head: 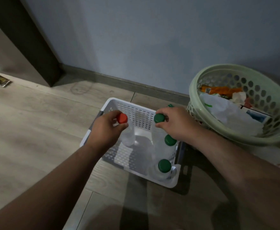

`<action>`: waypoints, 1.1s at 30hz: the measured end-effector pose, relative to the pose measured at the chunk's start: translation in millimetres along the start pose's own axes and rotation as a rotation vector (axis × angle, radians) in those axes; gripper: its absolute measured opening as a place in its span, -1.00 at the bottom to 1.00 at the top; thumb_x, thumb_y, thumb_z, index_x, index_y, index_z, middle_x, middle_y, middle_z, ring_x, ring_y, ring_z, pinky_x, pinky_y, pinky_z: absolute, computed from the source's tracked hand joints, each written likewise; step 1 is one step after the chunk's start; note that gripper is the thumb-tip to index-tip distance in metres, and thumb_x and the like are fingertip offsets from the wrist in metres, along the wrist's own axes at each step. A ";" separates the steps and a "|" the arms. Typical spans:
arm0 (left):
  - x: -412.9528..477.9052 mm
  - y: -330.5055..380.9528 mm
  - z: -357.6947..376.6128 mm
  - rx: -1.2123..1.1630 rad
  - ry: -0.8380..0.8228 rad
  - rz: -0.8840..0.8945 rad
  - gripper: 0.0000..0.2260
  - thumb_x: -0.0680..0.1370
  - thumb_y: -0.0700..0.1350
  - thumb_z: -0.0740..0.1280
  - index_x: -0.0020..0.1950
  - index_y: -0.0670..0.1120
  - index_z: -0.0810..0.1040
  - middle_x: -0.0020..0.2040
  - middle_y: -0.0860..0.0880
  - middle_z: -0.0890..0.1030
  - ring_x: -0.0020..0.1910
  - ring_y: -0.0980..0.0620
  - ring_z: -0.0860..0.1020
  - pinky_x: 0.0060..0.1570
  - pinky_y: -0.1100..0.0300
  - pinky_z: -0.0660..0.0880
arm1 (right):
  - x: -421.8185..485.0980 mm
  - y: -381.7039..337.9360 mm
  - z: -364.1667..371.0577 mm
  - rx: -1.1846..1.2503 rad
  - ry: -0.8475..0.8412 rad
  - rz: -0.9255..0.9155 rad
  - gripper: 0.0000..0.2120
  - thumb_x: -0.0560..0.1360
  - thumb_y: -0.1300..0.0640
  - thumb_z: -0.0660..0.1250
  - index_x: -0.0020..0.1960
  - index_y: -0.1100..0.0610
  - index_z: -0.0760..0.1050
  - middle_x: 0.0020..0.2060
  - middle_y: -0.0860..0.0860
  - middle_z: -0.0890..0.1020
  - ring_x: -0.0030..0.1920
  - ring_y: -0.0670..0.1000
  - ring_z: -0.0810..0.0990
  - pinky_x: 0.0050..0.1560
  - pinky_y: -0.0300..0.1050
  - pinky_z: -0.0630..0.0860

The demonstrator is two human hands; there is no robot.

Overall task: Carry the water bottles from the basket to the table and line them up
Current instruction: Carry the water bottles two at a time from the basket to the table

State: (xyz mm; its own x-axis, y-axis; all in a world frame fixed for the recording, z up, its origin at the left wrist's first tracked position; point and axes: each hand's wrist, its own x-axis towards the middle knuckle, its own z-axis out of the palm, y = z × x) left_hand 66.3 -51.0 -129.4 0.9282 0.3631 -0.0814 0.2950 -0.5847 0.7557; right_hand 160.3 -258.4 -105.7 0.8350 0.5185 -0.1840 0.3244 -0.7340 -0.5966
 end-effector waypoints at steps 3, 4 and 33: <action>-3.8 -10.7 -11.7 0.041 0.013 -0.015 -0.79 0.44 -0.14 0.49 0.05 -0.03 0.63 -0.04 0.03 0.66 0.00 0.04 0.62 0.07 0.10 0.54 | 7.0 -8.8 2.0 0.023 -0.026 -0.062 -0.80 0.45 0.12 0.45 0.07 0.02 0.60 -0.09 -0.05 0.66 -0.10 -0.05 0.60 -0.01 -0.05 0.57; -5.5 -13.1 -14.4 0.053 0.012 -0.015 -0.81 0.43 -0.14 0.50 0.03 -0.04 0.63 -0.06 0.01 0.67 -0.01 0.02 0.63 0.06 0.08 0.55 | 9.7 -12.5 3.2 0.026 -0.039 -0.078 -0.79 0.45 0.12 0.45 0.08 0.01 0.60 -0.08 -0.05 0.66 -0.09 -0.06 0.60 -0.01 -0.06 0.56; 7.7 -41.4 10.7 0.021 -0.203 -0.210 -0.51 0.31 -0.16 0.58 0.17 0.01 0.49 0.05 0.07 0.61 0.08 0.08 0.55 0.11 0.13 0.46 | 67.1 -5.4 48.5 0.085 -0.588 -0.087 -0.53 0.25 0.04 0.59 0.05 -0.24 0.48 0.02 -0.20 0.64 0.07 -0.15 0.59 0.25 0.07 0.49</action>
State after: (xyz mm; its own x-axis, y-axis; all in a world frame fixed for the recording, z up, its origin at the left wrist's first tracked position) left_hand 63.7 -31.8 -168.3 0.8719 0.3269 -0.3647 0.4885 -0.5277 0.6949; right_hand 193.0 -198.3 -152.7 0.4127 0.7488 -0.5185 0.3234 -0.6527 -0.6851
